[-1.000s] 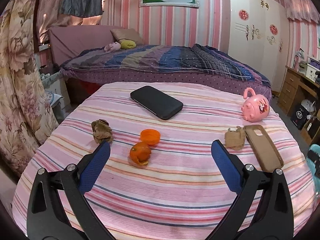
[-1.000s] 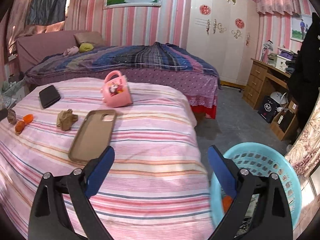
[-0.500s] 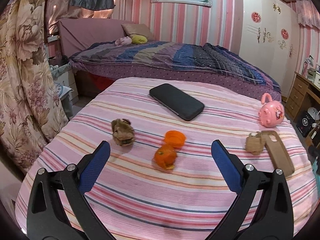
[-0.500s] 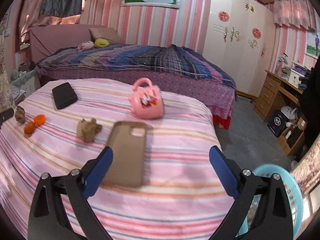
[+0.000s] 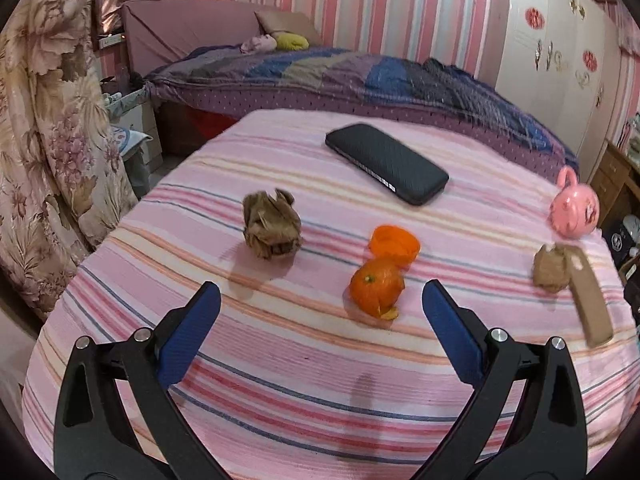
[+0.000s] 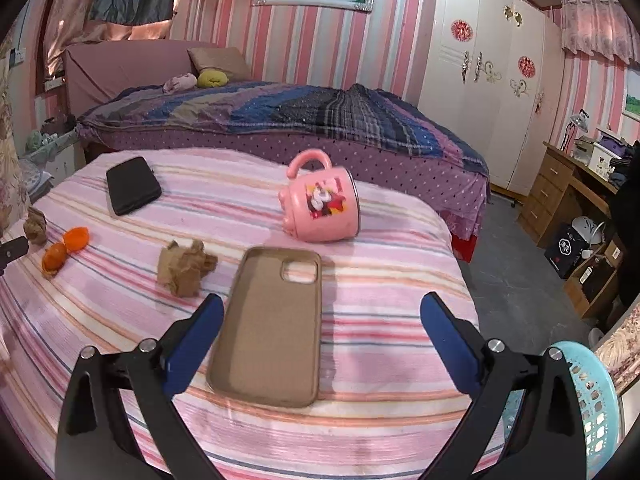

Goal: Collect trash
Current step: 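Move both tools back over the bed toward the orange peel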

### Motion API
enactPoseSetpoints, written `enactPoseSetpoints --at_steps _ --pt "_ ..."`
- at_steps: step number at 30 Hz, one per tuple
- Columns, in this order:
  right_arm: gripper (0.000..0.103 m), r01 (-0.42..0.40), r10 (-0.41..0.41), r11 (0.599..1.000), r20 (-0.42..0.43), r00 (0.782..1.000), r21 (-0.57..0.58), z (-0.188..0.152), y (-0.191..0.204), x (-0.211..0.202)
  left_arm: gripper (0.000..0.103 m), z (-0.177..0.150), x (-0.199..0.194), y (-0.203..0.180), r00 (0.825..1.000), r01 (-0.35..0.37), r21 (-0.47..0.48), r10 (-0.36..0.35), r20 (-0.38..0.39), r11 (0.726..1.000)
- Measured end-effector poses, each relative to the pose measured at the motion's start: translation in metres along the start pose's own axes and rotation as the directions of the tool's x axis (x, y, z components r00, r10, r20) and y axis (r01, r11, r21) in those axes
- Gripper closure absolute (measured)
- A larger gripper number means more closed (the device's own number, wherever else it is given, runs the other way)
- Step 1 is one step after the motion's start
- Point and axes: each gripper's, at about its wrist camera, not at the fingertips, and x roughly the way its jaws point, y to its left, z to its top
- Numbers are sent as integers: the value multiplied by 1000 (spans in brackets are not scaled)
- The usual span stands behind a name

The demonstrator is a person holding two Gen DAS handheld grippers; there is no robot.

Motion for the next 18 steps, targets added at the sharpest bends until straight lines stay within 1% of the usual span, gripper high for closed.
enactPoseSetpoints --at_steps 3,7,9,11,13,14,16,17,18 --pt "6 5 -4 1000 -31 1000 16 -6 -5 6 5 -4 8 -6 999 13 28 -12 -33 1000" --pt "6 7 -6 1000 -47 999 12 -10 -8 10 6 -6 19 -18 996 -28 85 34 -78 996" --pt "6 6 -5 1000 -56 998 11 -13 -9 12 6 -4 24 -20 995 -21 86 29 -90 996" --pt "6 -3 4 1000 -66 998 12 -14 -9 15 9 -1 26 -20 996 -1 73 8 -90 997" --pt "6 -4 4 1000 -73 997 4 -16 -7 16 17 3 29 -21 996 16 66 -10 -90 998" --pt "6 -5 5 1000 -75 997 1 -15 -6 18 18 4 32 -22 995 23 65 -17 -94 998" --pt "6 -6 5 1000 -77 997 -3 -16 -6 18 29 7 37 -22 994 44 51 -38 -107 998" --pt "6 -4 4 1000 -76 997 -4 -16 -5 18 32 8 40 -22 992 60 38 -56 -117 997" --pt "6 -5 5 1000 -76 997 -4 -16 -5 19 41 9 44 -22 990 74 27 -70 -126 997"
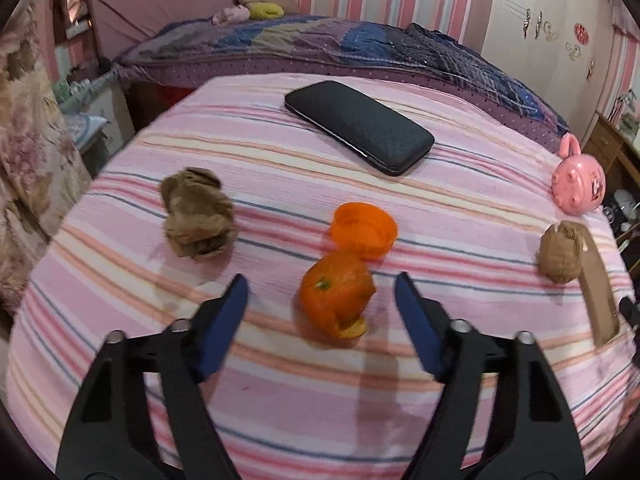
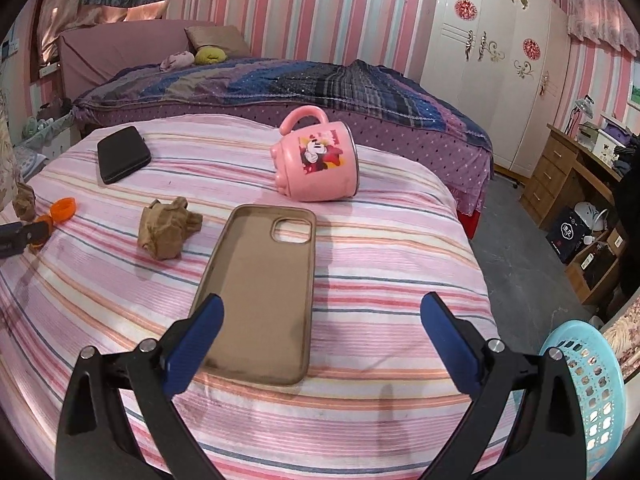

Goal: Collect trash
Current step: 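Move both tools back over the bed toward the orange peel, then grasp the orange peel with the left tool while the right tool grasps the brown paper scrap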

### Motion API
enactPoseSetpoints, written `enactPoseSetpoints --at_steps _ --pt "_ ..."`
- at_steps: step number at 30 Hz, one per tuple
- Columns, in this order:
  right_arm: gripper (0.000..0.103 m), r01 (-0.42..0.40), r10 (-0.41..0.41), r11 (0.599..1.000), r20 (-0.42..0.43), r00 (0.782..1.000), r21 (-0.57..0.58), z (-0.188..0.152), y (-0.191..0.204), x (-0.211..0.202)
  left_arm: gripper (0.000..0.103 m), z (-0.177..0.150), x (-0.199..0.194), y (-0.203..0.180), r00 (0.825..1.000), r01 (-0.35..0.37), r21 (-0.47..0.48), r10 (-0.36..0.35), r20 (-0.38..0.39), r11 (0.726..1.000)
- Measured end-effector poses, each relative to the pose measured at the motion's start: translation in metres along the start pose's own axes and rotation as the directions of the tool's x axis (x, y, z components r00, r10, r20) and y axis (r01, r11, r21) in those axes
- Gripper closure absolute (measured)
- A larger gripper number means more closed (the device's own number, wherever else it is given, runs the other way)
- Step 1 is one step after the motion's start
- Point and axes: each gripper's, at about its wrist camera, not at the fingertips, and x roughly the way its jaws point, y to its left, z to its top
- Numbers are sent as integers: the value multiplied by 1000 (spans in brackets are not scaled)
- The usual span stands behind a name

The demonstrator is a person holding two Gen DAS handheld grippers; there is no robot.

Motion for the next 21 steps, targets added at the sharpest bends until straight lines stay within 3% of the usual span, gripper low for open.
enactPoseSetpoints --at_steps 4,9,15,21 --pt "7 -5 5 1000 -2 1000 1 -1 1 1 67 -3 1 -3 999 30 10 -30 -12 999" --pt "6 -31 31 999 3 1000 13 1 4 0 77 -5 -7 -11 1000 -5 53 4 5 999" --pt "7 -111 110 994 50 993 14 15 24 0 78 -5 -28 -6 998 -36 65 33 46 997" --pt "7 -164 166 986 43 985 -33 37 65 21 79 -1 -35 4 996 -72 52 68 62 996"
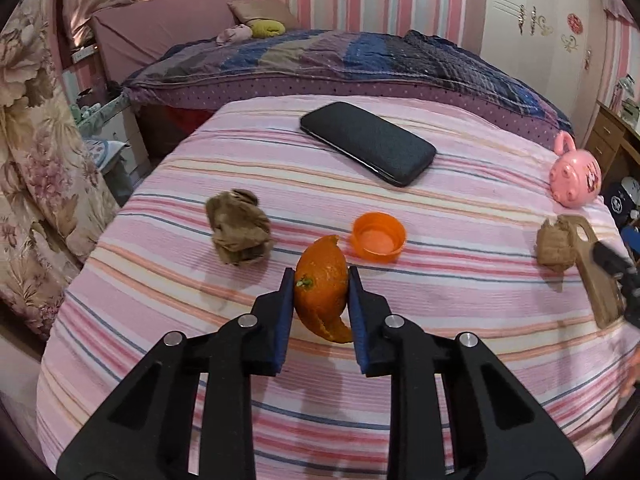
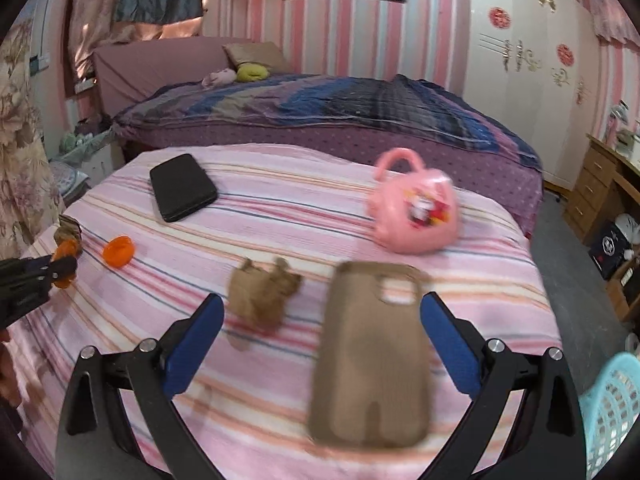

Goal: Collect trash
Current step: 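Grasp the orange peel with the left tool while the right tool grasps the brown paper scrap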

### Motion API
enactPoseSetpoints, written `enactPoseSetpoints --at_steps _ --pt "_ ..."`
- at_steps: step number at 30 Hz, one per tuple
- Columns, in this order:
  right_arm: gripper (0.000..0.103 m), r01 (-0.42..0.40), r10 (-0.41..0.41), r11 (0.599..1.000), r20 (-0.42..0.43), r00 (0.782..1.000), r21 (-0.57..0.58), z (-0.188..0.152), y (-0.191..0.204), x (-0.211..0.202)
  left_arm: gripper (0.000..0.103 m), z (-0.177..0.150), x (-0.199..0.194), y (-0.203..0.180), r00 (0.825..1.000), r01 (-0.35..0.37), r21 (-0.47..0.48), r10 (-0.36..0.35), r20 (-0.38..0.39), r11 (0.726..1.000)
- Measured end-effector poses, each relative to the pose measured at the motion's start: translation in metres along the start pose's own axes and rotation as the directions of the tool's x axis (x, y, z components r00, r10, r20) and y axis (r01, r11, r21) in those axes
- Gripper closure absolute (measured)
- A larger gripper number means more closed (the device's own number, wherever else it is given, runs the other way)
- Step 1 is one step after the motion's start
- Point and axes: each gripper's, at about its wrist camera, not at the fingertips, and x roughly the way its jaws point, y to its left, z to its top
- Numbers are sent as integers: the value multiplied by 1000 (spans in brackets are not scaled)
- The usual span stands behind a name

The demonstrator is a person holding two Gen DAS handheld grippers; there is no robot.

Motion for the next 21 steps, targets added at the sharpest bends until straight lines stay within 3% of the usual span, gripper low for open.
enactPoseSetpoints --at_steps 3,5,9,11,16,21 --pt "10 2 -5 998 -51 999 -58 4 18 22 79 4 -8 7 1000 -3 -21 4 21 1000" --pt "26 -1 -5 997 -89 996 -75 8 24 33 79 6 -12 9 999 -4 -26 5 34 1000" --pt "43 -44 34 996 -137 990 -75 14 30 43 79 7 -13 9 999 -2 -34 4 36 999" --pt "60 -56 43 994 -143 989 -92 15 33 41 79 7 -15 8 999 1 -33 1 39 999" --pt "72 -32 22 994 -98 995 -103 7 27 19 79 7 -26 0 998 15 -16 -14 59 1000" --pt "72 4 -9 996 -55 998 -89 -3 8 -15 79 0 -41 -8 997 28 -7 -28 74 1000"
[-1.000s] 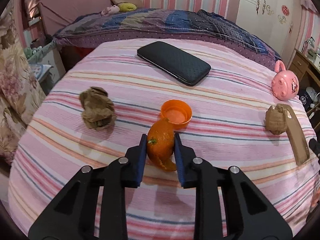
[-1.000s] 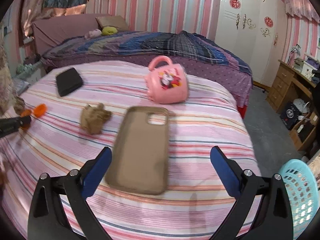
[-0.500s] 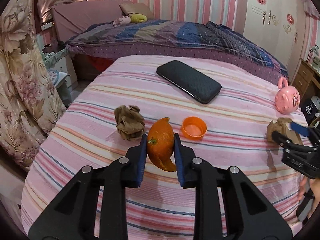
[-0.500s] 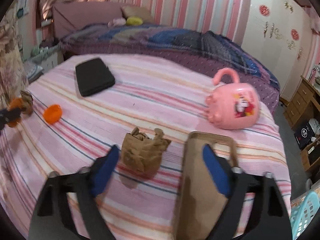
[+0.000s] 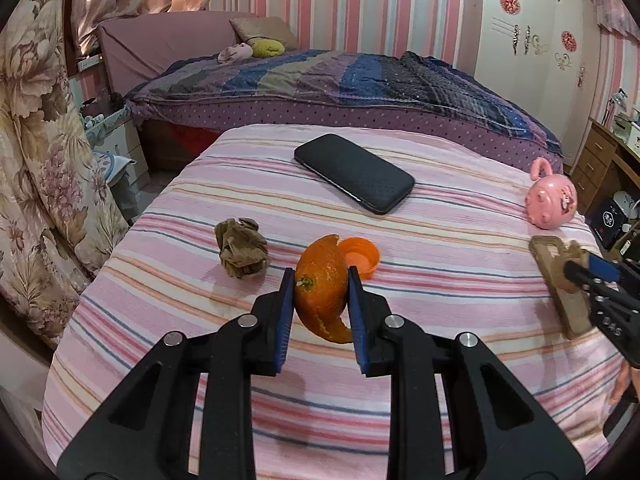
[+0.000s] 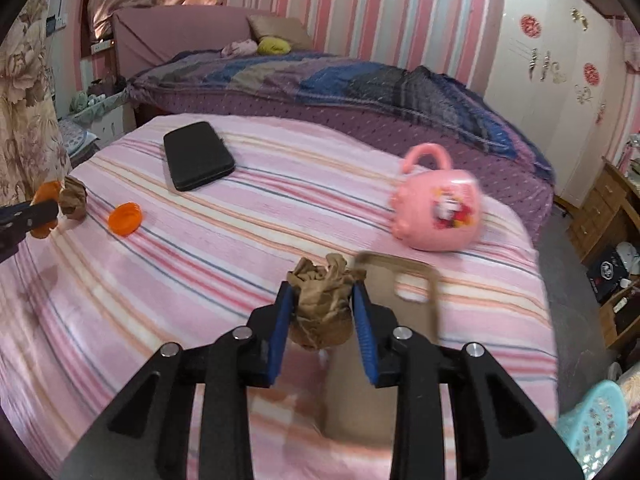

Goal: Collect trash
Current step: 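Grasp the orange peel with the left tool while the right tool grasps the brown paper scrap, then carry the peel and paper scrap to the basket and release both tools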

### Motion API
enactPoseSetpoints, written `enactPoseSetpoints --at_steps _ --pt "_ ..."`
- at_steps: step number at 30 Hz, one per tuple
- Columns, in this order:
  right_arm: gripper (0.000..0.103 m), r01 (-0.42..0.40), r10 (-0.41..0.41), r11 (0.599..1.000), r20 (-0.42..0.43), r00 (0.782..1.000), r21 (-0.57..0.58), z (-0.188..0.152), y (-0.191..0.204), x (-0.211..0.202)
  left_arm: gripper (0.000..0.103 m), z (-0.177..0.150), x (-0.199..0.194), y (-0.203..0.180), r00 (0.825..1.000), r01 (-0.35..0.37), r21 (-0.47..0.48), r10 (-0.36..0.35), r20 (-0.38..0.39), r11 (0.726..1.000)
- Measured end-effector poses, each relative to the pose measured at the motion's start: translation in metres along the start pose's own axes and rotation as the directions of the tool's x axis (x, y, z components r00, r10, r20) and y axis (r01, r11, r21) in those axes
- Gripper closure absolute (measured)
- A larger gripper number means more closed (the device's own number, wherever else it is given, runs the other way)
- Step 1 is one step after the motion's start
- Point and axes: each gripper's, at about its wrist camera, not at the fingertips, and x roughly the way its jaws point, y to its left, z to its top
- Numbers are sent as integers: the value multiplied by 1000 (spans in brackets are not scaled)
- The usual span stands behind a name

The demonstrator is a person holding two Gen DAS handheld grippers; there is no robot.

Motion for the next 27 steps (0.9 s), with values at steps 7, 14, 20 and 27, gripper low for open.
enactPoseSetpoints --at_steps 7,14,20,27 --pt "72 81 -83 996 64 994 46 -27 -32 -62 79 -6 -20 -20 999 22 36 -23 39 999" --pt "72 125 -130 989 70 989 74 -54 -61 -93 79 -18 -38 -38 997 39 47 -41 58 998" --pt "72 115 -125 984 64 990 135 -77 -86 -97 79 -34 -41 -55 998 47 59 -49 33 997" --pt "72 115 -123 988 72 990 105 -82 -88 -95 79 -40 -42 -80 998 50 108 -54 36 993"
